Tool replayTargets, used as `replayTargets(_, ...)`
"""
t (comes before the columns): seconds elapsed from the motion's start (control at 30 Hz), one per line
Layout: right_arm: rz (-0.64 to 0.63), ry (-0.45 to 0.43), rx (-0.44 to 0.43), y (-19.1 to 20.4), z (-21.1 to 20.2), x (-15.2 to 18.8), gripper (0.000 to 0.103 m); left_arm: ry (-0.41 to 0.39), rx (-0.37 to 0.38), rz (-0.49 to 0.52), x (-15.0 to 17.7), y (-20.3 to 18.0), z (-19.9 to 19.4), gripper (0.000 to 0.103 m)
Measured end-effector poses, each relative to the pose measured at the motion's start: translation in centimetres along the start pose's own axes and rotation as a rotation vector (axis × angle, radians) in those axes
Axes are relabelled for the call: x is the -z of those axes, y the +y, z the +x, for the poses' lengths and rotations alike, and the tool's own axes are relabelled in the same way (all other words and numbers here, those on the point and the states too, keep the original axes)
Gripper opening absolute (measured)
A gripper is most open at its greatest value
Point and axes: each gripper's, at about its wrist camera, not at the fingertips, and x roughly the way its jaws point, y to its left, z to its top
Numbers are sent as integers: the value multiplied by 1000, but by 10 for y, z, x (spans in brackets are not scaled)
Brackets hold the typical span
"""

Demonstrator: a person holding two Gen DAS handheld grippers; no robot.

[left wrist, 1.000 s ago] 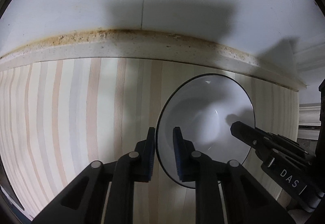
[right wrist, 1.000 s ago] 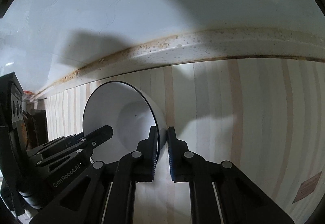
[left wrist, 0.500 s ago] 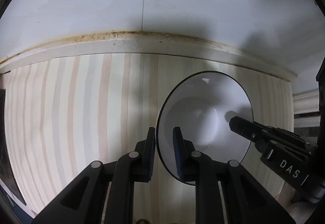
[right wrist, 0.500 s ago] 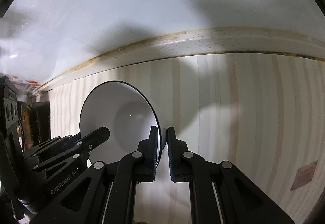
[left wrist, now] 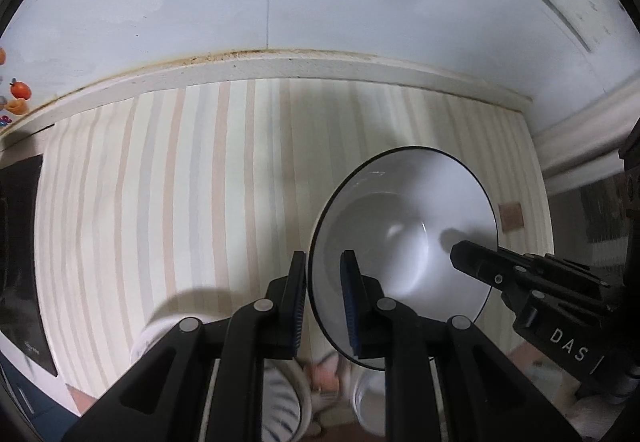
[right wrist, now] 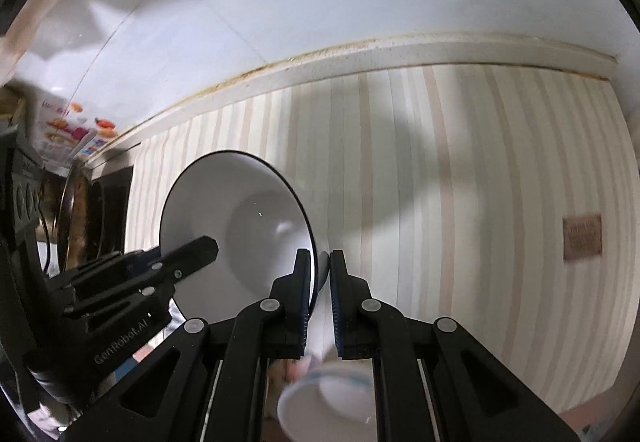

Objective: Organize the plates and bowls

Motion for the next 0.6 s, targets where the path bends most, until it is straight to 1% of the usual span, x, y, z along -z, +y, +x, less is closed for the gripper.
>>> replayTargets(0.13,6,-14,3,1,-22,34,11,-3,12,34,29,-12,-14,15)
replayTargets(0.33,46,-1,8,-19,-42,92,11,43,36,91,72,-31,-15,15)
replayTargets(0.43,70,19,20,-33,-42,119,11,81,43,115,89,-38,-7,15)
replayTargets(0.6,128,54,17,-55,-29,144,11,144,44,142,104,-48,13,15)
